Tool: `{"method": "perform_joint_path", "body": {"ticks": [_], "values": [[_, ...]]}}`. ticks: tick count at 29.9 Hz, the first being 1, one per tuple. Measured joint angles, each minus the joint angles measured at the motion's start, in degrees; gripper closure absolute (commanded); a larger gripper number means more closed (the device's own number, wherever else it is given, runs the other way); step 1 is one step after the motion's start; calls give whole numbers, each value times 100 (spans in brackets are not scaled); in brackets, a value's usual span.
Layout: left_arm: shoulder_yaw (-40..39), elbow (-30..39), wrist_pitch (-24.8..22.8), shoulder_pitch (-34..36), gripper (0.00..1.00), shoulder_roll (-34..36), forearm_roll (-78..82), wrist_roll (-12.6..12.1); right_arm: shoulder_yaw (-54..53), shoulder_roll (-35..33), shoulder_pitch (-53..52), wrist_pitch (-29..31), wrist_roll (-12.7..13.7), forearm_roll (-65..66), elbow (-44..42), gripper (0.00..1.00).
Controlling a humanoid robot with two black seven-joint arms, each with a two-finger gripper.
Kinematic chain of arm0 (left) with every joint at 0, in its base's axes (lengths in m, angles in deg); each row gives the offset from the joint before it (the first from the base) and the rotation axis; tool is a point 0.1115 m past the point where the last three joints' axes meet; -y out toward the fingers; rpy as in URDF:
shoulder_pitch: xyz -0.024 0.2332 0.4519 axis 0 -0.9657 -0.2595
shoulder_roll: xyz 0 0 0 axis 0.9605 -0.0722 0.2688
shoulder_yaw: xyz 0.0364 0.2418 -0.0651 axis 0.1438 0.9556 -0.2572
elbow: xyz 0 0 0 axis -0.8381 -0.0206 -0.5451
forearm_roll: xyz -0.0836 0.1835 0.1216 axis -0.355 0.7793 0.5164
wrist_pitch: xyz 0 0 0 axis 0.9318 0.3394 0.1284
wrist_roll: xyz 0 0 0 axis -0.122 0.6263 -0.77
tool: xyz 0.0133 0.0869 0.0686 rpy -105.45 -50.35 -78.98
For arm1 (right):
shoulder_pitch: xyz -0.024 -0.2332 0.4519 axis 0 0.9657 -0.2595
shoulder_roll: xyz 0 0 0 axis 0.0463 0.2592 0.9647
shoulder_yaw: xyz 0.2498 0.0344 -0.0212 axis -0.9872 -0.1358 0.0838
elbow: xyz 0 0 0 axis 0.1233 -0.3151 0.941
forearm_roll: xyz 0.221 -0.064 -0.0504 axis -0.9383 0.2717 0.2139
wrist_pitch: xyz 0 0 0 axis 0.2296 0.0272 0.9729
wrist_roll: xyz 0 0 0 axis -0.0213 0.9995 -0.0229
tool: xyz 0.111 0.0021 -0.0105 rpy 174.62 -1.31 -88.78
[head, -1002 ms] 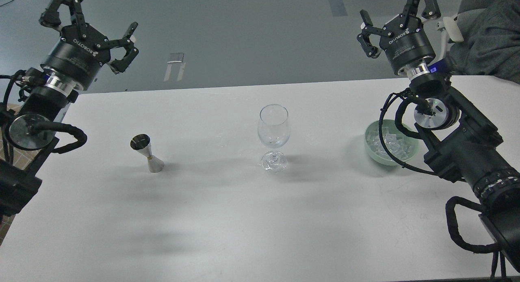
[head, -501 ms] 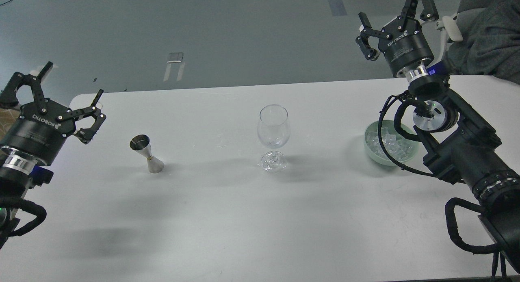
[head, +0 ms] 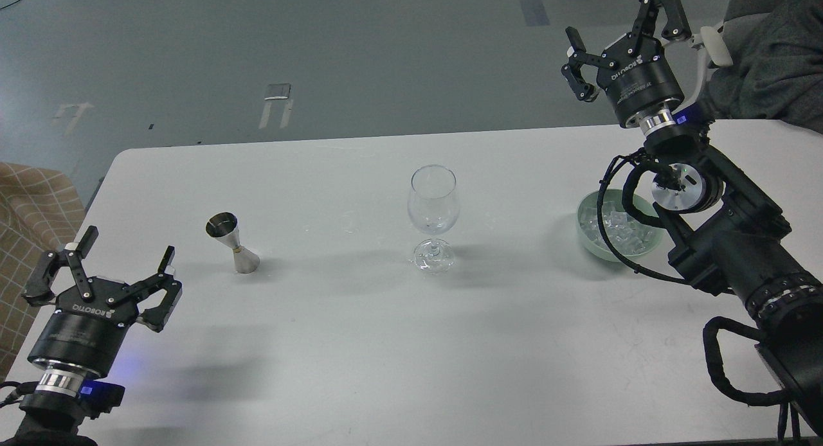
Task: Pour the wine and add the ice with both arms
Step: 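Lower the left gripper toward the small metal jigger, then close the left gripper around the metal jigger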
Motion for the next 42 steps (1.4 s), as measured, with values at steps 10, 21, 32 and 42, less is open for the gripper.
{"method": "perform_joint_path", "body": {"ticks": [10, 21, 32, 42], "values": [[38, -336, 520, 329, 2, -709, 189, -87, 9, -3, 17, 0, 0, 24, 0, 0], [236, -989, 526, 993, 2, -1420, 533, -95, 14, -17, 82, 0, 25, 59, 3, 0], [367, -1774, 521, 1760, 2, -1642, 575, -83, 198, -42, 99, -40, 18, 63, -1, 0], [398, -2023, 519, 2082, 2, -1630, 583, -64, 214, -41, 130, -58, 17, 63, -1, 0]]}}
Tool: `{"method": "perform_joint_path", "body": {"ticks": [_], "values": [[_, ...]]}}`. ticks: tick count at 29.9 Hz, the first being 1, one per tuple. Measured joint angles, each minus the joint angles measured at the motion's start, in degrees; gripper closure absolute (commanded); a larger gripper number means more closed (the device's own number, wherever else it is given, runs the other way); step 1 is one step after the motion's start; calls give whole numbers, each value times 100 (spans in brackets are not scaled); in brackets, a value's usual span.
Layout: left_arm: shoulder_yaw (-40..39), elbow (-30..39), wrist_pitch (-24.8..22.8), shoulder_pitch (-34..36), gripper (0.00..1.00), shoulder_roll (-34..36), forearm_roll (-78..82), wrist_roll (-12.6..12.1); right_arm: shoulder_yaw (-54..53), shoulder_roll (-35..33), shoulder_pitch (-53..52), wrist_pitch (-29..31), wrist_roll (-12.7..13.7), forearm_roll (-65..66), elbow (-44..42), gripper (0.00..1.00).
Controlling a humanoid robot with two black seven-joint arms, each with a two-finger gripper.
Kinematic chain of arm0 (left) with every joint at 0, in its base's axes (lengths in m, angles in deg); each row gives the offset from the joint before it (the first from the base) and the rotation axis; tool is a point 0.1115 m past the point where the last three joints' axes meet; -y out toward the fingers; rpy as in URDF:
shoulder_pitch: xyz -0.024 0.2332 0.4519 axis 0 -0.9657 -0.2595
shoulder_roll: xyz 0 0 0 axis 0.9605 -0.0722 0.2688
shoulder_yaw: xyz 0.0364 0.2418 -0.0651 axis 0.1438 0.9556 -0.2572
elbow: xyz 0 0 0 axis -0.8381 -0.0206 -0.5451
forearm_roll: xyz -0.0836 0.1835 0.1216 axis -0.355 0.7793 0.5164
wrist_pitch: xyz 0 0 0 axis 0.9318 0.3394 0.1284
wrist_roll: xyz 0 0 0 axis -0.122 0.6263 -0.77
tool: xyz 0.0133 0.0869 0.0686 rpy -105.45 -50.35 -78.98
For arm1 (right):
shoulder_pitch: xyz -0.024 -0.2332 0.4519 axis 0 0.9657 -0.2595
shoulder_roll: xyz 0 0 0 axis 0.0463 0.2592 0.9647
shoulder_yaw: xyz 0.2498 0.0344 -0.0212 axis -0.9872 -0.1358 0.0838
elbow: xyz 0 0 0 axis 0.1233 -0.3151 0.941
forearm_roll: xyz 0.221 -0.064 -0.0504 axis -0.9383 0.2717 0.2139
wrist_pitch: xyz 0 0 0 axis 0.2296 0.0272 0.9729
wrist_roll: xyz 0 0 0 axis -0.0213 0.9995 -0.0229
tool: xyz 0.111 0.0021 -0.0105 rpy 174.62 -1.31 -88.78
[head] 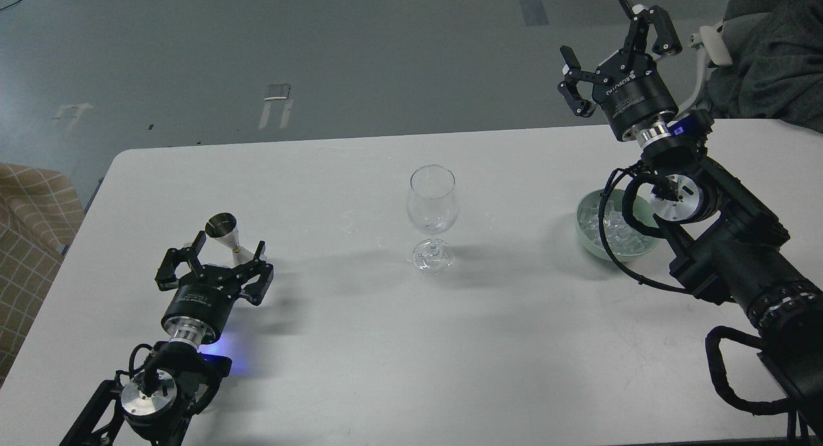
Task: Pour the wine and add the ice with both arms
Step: 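Close the left gripper around the metal jigger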
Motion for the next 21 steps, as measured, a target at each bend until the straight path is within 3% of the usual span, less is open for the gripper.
{"method": "perform_joint_path", "body": {"ticks": [17, 21], "values": [[1, -684, -66, 424, 2, 33, 268, 17, 11, 7, 10, 5, 0, 0, -2, 0], [1, -713, -67, 437, 6, 4, 289, 52, 11, 5, 11, 0, 0, 0, -7, 0]]}}
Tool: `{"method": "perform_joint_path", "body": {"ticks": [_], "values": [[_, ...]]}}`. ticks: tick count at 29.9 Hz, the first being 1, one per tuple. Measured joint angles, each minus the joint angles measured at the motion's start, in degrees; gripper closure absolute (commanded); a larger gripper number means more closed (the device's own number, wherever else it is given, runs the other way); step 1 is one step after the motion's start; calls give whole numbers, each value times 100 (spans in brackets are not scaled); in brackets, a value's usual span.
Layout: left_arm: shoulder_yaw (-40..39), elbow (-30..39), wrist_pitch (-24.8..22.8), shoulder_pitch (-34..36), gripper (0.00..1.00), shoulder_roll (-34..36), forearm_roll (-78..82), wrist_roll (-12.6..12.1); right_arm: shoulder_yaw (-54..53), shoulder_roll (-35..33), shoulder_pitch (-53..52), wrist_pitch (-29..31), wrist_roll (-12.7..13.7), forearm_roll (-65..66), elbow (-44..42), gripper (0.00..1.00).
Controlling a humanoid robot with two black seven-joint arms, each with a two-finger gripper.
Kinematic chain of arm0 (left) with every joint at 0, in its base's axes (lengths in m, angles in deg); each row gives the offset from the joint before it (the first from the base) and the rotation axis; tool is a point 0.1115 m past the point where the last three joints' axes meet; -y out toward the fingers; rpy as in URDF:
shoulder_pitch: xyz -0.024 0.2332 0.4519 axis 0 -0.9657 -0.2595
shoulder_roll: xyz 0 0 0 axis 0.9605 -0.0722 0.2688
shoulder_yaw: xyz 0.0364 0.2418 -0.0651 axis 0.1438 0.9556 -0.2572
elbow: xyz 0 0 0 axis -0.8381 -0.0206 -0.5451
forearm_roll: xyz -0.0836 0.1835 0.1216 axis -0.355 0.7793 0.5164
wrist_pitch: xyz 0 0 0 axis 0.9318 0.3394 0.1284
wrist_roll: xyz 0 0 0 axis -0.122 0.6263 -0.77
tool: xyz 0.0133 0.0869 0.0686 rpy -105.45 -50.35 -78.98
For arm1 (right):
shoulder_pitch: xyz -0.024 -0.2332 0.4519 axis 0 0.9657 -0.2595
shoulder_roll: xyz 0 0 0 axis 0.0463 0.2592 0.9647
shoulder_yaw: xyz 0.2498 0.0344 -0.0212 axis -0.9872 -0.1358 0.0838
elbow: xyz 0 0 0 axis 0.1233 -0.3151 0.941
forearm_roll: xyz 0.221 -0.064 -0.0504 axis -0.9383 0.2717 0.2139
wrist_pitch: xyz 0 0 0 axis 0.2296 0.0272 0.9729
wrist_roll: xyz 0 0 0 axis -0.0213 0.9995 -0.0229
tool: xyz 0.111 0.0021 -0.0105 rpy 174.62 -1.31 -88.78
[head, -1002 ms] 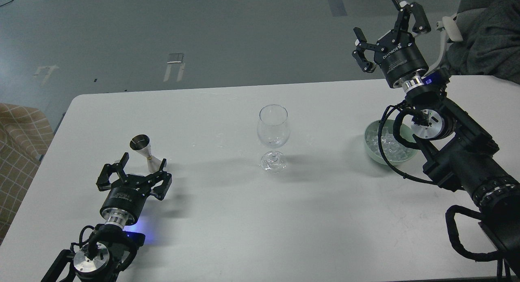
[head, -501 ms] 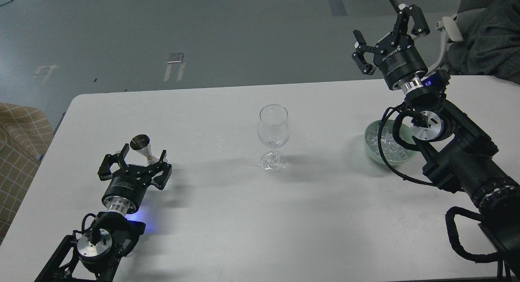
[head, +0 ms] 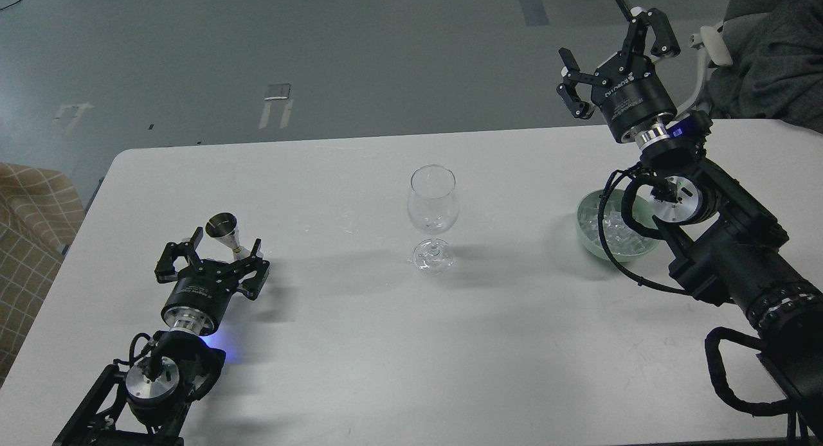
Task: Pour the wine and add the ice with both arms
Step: 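Close the left gripper around the metal jigger, then lift the jigger with the left gripper and carry it toward the glass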
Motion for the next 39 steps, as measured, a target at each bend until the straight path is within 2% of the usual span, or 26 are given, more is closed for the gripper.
{"method": "perform_joint_path", "body": {"ticks": [2, 4, 5, 6, 17, 20, 24, 29, 35, 37, 39], "values": [[0, -2, 1, 16, 8, -3, 0, 4, 0, -6, 0, -1, 0, 0, -1, 0], [-1, -2, 22, 59, 23, -2, 1, 6, 0, -6, -6, -6, 0, 0, -1, 0], [0, -3, 33, 71, 38, 7, 1, 5, 0, -6, -11, -7, 0, 0, -1, 0], [0, -7, 38, 82, 43, 17, 1, 4, 0, -6, -16, -7, 0, 0, -1, 0], [14, -153, -19, 125, 45, -29, 384, -47, 0, 0, -19, -36, 0, -1, 15, 0], [16, -158, -24, 125, 54, -36, 388, -61, 0, 0, -22, -36, 0, -1, 15, 0], [17, -160, -38, 125, 56, -38, 395, -72, 0, -9, -24, -36, 0, -1, 15, 0], [17, -160, -143, 131, 81, -25, 395, -73, 0, -9, -24, -41, 1, -1, 15, 0], [18, -168, -274, 126, 92, -30, 385, -71, 0, -15, -40, -78, 2, -1, 16, 0], [14, -169, -293, 125, 100, -31, 382, -71, 0, -16, -40, -83, 2, -1, 17, 0], [5, -169, -324, 126, 100, -30, 380, -78, 0, -16, -40, -86, 2, -1, 17, 0]]}}
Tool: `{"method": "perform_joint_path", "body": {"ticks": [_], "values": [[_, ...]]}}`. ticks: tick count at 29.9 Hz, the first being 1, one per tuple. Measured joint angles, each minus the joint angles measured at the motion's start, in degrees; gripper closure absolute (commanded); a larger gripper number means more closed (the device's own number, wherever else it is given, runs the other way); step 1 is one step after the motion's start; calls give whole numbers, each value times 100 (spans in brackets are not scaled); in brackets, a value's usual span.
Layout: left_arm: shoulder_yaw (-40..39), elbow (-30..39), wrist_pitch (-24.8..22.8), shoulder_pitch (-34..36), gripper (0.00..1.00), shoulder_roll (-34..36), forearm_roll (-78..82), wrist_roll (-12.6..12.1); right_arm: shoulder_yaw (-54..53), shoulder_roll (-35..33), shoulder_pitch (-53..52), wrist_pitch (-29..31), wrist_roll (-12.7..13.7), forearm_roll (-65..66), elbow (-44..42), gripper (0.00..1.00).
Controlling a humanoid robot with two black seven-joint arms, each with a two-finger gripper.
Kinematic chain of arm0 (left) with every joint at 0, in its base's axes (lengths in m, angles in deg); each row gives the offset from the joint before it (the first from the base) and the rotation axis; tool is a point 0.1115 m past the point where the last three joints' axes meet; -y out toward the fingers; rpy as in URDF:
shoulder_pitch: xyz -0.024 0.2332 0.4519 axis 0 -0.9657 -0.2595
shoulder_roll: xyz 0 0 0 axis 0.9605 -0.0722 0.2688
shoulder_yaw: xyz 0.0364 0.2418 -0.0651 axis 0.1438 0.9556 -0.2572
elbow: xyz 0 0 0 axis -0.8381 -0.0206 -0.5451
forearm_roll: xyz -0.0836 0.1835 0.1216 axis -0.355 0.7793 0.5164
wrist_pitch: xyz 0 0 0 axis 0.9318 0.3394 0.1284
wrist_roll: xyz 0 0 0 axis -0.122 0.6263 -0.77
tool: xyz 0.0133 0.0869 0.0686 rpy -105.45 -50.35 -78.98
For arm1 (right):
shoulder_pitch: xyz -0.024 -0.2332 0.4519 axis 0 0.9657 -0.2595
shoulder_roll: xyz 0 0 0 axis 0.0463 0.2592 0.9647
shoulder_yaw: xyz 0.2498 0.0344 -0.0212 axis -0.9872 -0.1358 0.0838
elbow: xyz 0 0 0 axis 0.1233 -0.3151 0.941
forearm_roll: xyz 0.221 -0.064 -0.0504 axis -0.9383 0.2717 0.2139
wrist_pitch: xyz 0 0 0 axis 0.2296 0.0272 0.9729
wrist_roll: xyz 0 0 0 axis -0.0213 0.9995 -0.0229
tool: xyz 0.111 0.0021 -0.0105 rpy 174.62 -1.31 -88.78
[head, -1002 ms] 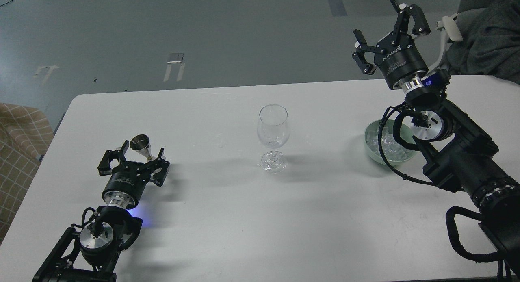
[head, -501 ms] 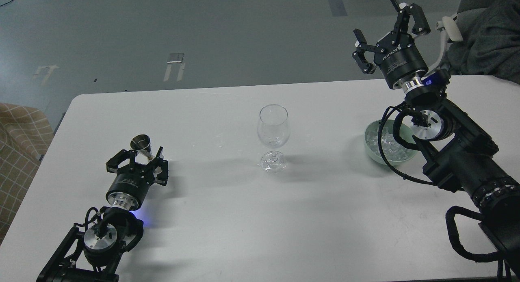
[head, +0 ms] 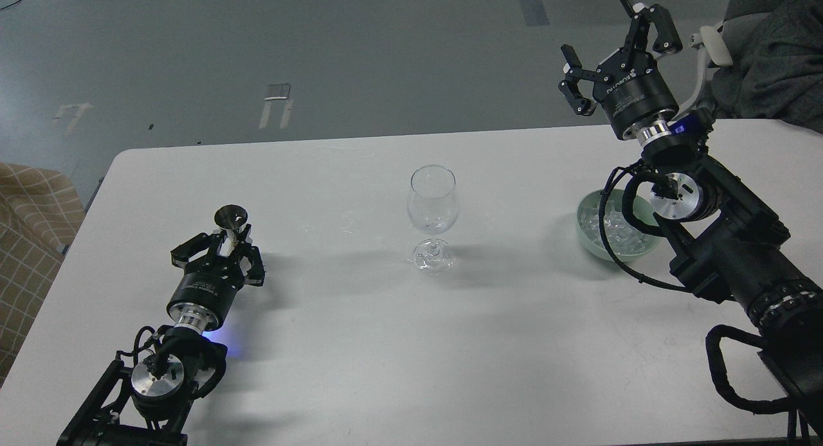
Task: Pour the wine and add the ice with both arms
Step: 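Lift the jigger with the left gripper and carry it toward the glass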
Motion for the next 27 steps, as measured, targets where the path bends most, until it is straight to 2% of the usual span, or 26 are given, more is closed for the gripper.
{"method": "perform_joint_path", "body": {"ticks": [9, 18, 25, 27], "values": [[-27, 42, -127, 69, 100, 17, -37, -90, 0, 0, -1, -41, -1, 0, 1, 0], [-66, 400, 67, 223, 100, 42, -93, -179, 0, 3, -1, -47, -2, 0, 1, 0], [-63, 957, 603, 317, 100, -120, -98, -727, 15, 5, -14, -40, 4, 0, 10, 0], [-60, 1148, 719, 346, 100, -204, -97, -812, 19, 4, -17, -39, 6, 0, 10, 0]]}}
